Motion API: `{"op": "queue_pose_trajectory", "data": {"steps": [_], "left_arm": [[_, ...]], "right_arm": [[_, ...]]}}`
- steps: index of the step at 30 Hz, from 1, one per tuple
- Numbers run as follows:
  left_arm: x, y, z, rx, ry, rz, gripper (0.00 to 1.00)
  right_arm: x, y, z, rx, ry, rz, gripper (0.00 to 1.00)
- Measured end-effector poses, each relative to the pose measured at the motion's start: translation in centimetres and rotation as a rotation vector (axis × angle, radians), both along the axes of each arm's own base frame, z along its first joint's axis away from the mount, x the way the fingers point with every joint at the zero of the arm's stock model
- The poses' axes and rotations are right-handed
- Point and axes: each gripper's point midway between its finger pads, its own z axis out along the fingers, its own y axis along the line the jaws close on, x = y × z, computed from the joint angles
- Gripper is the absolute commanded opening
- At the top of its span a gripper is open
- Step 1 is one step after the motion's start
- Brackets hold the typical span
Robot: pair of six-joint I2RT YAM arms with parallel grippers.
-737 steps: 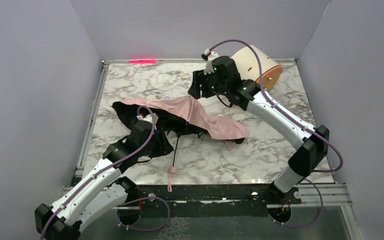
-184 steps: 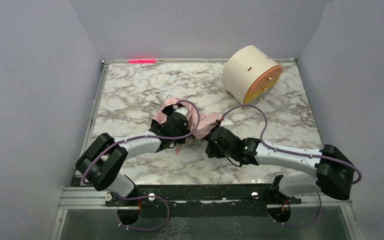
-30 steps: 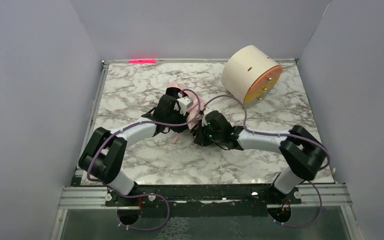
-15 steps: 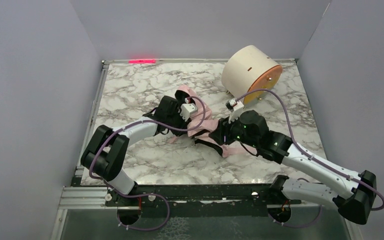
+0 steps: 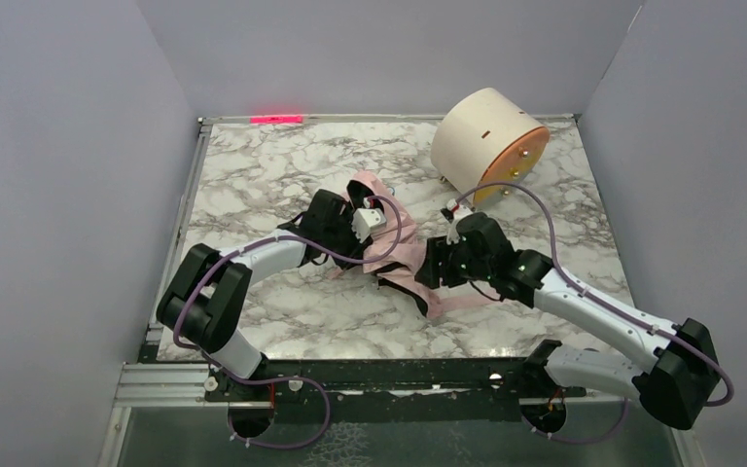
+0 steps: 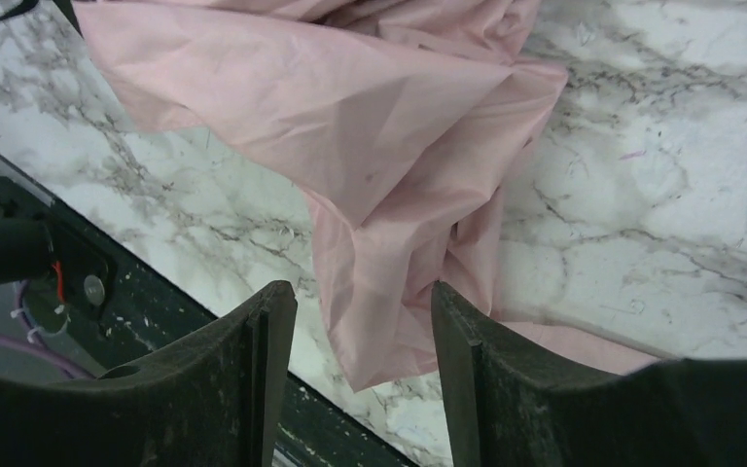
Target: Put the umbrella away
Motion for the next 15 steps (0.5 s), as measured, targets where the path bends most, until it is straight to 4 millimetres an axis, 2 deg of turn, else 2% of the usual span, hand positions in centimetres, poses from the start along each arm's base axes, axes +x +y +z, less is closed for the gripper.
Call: {"op": "queue_pose_trajectory", "data": {"steps": [6,11,15], "left_arm": [[0.0,0.0,0.1,-0.002,-0.011,-0.003,0.00],[0.1,0.0,0.2,-0.004,-0.017,-0.005,0.00],[0.1,-0.1,0.1,-0.005,-0.019,-0.007,0.00]], "right_arm": [[-1.8,-0.8,-2.8,-0.016,0.103,-0.024,0.53],[-2.2,-3.0,-5.7,-0.094,0.146,-0.125,0.55],[-2.2,-3.2,-6.1,-0.097,0.143,-0.130,0.55]]}}
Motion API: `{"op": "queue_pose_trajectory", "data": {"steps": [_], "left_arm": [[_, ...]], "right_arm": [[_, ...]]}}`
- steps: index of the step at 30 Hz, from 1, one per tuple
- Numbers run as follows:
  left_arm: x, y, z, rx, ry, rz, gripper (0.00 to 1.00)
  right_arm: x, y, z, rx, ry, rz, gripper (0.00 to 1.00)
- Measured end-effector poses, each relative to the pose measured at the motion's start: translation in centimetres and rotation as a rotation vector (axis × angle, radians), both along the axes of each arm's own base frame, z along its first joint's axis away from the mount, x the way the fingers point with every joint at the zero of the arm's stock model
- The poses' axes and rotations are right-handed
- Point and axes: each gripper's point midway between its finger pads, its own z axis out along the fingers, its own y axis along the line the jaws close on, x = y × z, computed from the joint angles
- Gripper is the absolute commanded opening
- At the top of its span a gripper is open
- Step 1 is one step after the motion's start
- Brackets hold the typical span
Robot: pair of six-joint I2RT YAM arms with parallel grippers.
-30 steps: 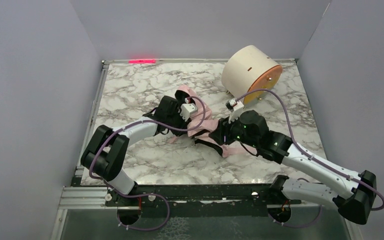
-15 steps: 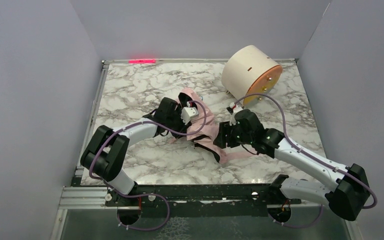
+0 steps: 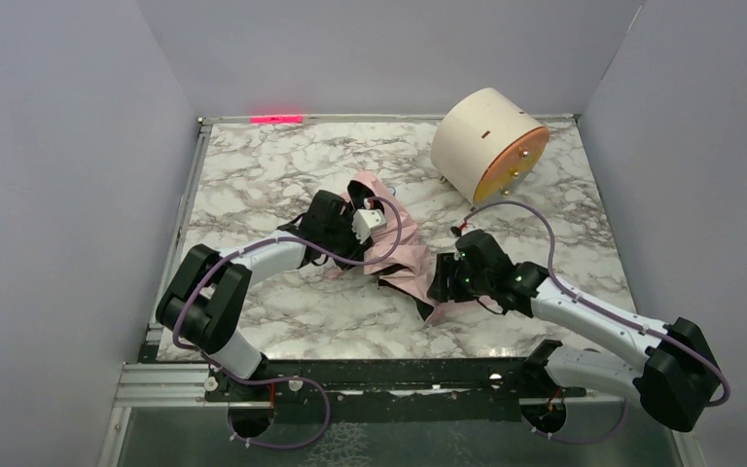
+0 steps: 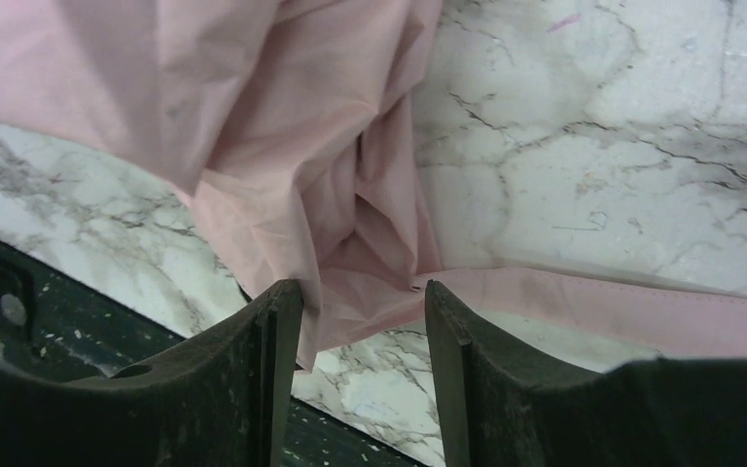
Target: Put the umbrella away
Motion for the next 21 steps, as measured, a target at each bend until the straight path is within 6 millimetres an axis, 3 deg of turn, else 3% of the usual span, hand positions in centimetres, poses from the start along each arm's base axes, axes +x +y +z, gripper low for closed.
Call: {"op": "queue_pose_trajectory", "data": {"steps": [6,13,21], "left_arm": [[0.0,-0.1,-0.1,-0.002,-0.004,-0.003,0.00],[0.0,-0.1,-0.1,-0.004,-0.012,-0.005,0.00],[0.0,-0.2,-0.1,-0.006,-0.015,-0.008,0.00]], "right_arm": [[0.3,1.1,2.9,0.103,-0.088,0.042,0.55],[2.0,1.3,7.0,0.162,-0.245,0.025,0.61],[4.1,5.5,8.6,0.211,-0.431,0.272,0.61]]}}
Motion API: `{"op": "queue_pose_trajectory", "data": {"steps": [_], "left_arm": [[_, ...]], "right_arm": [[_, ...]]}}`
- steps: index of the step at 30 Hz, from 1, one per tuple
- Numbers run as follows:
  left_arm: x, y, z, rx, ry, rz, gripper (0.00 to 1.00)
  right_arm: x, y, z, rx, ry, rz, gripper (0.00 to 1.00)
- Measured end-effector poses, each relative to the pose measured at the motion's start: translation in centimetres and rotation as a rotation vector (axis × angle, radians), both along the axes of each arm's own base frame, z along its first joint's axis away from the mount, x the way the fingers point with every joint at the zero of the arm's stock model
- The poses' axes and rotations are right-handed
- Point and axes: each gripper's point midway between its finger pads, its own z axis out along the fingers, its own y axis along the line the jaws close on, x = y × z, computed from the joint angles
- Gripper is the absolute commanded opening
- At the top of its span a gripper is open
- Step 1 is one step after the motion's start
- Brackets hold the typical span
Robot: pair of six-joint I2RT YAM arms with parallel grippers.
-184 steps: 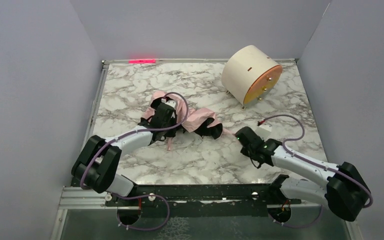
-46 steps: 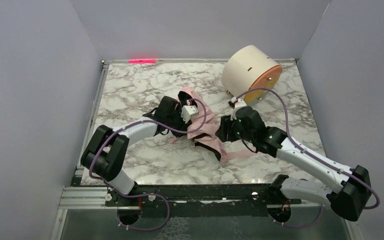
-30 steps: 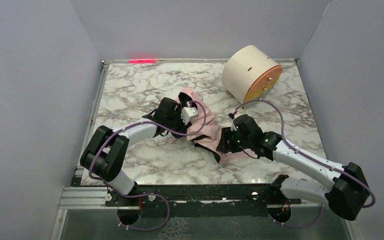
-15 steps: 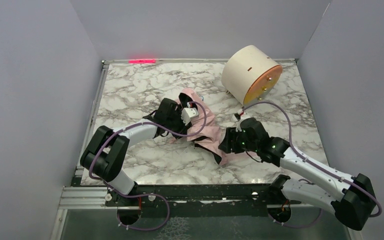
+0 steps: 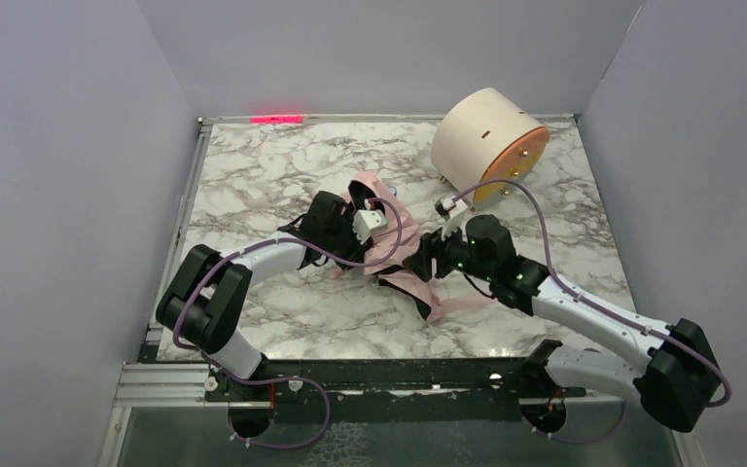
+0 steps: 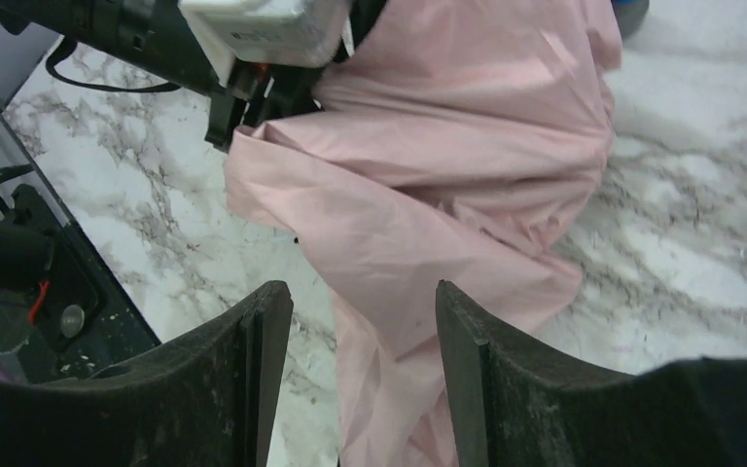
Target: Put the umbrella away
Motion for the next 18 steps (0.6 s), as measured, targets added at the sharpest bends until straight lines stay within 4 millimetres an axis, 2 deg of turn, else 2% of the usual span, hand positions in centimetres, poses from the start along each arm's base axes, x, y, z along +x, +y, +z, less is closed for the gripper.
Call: {"op": "queue_pose_trajectory", "data": {"steps": [6,13,14,18], "left_arm": [[0.0,-0.1,0.0,-0.001,-0.004,-0.003,0.00],[0.0,-0.1,0.0,0.000,-0.006,-0.006,0.00],[0.0,-0.1,0.0,0.000,-0.006,-0.006,0.00],[0.0,-0.1,0.0,0.000,-0.007,-0.007,0.00]], "right_arm": [[1.3,2.5,1.4,0.010,-0.193,0.151,0.64],[0.6,4.1,-0.3,-0.076,-0.263,0.287,0.75],[0.6,4.2,-0.5,-0.088,-0.268,0.297,0.74],[1.0,4.0,-1.6,-0.134,-0.273,0.288,0.58]]}}
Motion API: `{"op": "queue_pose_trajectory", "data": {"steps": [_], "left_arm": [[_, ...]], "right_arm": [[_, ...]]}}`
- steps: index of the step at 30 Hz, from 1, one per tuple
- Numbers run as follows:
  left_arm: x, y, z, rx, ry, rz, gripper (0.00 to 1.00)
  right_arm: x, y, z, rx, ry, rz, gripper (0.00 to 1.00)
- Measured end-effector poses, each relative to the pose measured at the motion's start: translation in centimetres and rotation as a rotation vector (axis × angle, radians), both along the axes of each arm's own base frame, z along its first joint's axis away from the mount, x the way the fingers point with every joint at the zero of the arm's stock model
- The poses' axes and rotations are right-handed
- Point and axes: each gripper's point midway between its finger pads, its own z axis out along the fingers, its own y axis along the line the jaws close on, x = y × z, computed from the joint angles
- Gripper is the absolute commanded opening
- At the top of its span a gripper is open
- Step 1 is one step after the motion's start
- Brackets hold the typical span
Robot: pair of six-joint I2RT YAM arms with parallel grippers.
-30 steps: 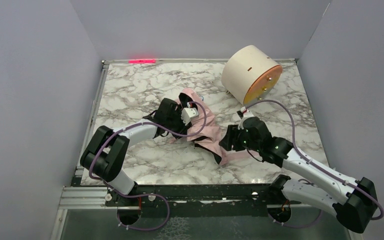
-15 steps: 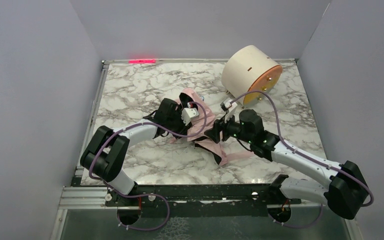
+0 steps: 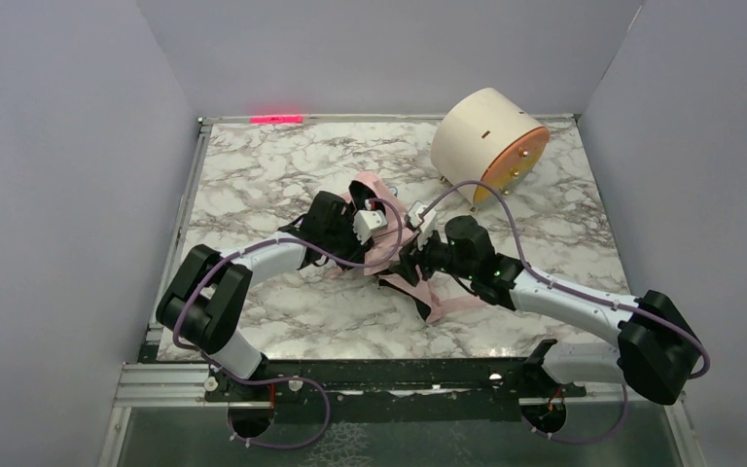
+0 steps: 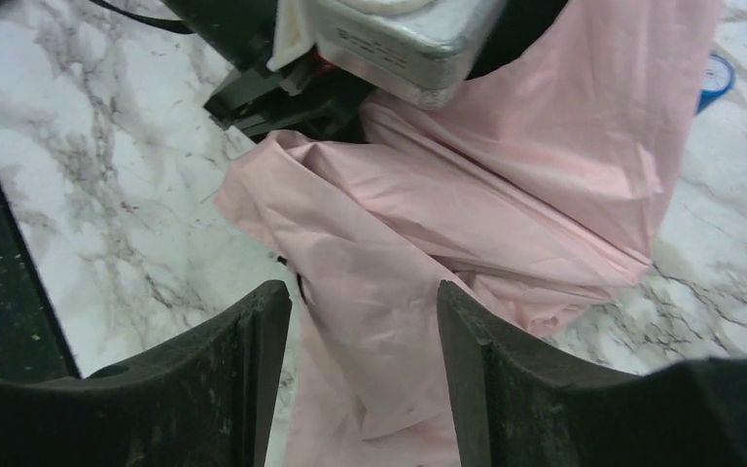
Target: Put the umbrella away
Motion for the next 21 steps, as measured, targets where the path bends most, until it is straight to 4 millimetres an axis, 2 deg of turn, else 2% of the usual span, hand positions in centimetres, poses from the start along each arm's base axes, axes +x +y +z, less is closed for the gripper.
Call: {"op": "queue_pose_trajectory", "data": {"steps": [6,11,15,21], "left_arm": [[0.0,0.0,0.0,0.000,0.000,-0.001,0.00],[0.0,0.0,0.0,0.001,-0.002,-0.002,0.00],[0.0,0.0,0.0,0.001,-0.002,-0.002,0.00],[0.0,0.0,0.0,0.002,-0.003,-0.003,0.00]], "right_arm": [[1.8,-1.3,-0.3,-0.033,-0.023,-0.128,0.29],[2.2,-1.9,-0.3,-0.052,-0.016,-0.163,0.05],[1.8,-2.3,0.5,-0.052,0.016,-0.185,0.02],[0.8,-2.3,3.2,-0.055,0.084,-0.178,0.01]]}}
